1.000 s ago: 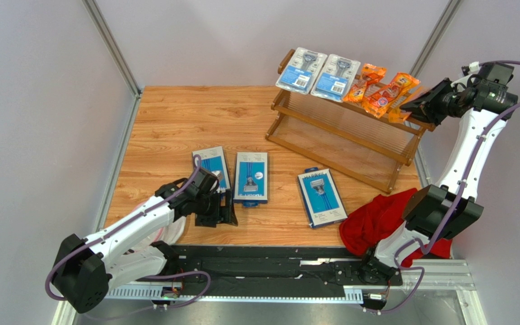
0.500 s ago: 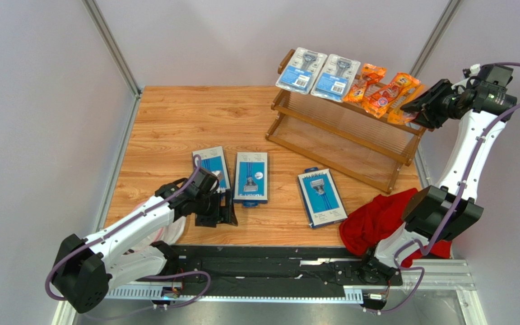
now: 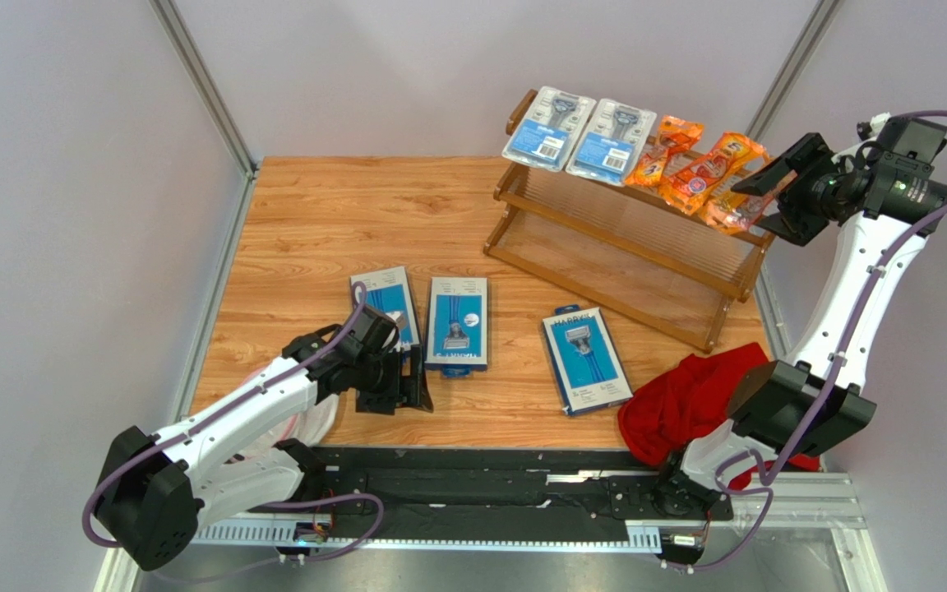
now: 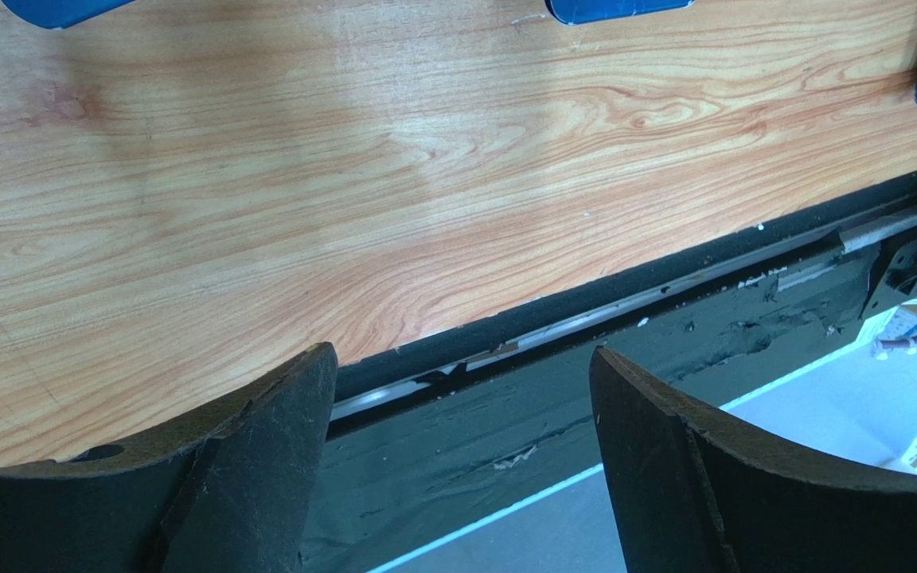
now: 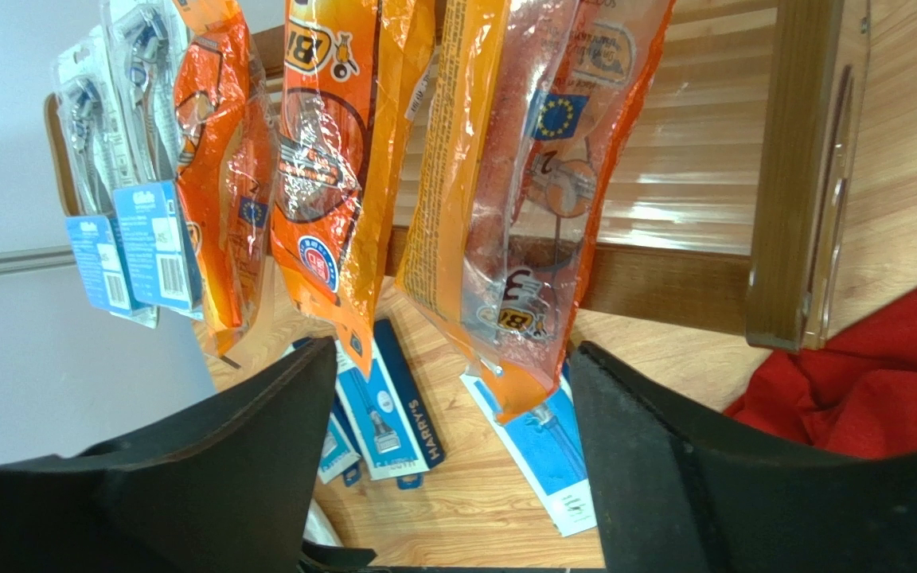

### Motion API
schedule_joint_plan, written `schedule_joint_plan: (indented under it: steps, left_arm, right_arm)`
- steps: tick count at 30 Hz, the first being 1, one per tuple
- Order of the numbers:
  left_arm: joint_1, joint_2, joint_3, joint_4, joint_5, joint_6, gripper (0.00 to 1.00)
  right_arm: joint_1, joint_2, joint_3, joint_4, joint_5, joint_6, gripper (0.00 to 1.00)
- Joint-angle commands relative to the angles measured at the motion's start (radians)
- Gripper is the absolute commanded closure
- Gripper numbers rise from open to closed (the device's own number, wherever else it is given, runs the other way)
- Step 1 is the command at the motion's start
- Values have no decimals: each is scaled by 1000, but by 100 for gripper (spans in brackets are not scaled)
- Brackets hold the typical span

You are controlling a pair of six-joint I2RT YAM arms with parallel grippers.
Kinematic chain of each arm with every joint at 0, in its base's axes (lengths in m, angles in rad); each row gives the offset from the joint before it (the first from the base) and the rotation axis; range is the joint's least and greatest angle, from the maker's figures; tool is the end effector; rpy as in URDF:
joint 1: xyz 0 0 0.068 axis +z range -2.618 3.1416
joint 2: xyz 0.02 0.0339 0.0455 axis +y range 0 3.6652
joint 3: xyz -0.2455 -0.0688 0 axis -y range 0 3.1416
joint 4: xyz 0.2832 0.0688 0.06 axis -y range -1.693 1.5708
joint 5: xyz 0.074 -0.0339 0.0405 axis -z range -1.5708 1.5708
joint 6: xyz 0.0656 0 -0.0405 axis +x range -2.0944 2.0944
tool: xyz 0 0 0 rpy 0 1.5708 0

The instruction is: Place and organize the shaving razors onto the shelf

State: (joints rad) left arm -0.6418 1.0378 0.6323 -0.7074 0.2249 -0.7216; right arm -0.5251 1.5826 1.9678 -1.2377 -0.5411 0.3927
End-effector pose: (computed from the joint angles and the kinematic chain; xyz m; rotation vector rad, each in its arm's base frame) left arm 0.1836 -0.1555 0.1446 -0.0387 2.8511 -0.6685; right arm 0.3185 -0.1455 0.4229 0.8152 2.1981 0.5874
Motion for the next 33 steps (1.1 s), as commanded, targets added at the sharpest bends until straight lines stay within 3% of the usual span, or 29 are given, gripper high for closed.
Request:
schedule_joint_plan:
  steps: [1, 5, 14, 21, 27, 33]
  left_arm:
    - [-4, -16, 23, -3, 8, 17, 14]
    - [-5, -19, 36, -20, 1, 21, 14]
    - [-4, -47, 67, -49, -25, 21, 12]
    - [-4, -70, 102, -69, -64, 17, 12]
    - [-4, -50, 130, -78, -90, 17, 12]
    - [-6, -41, 132, -52, -91, -6, 12]
  right_arm:
    - [0, -59, -7, 7, 38, -5, 22]
    - [-1, -79, -10, 4, 55, -2, 12]
    - [7, -136, 5, -3, 84, -5, 6]
    - [91, -268, 14, -8, 148, -8, 2]
    - [206, -417, -96, 72, 173, 37, 2]
    - [431, -478, -181, 75, 282, 64, 2]
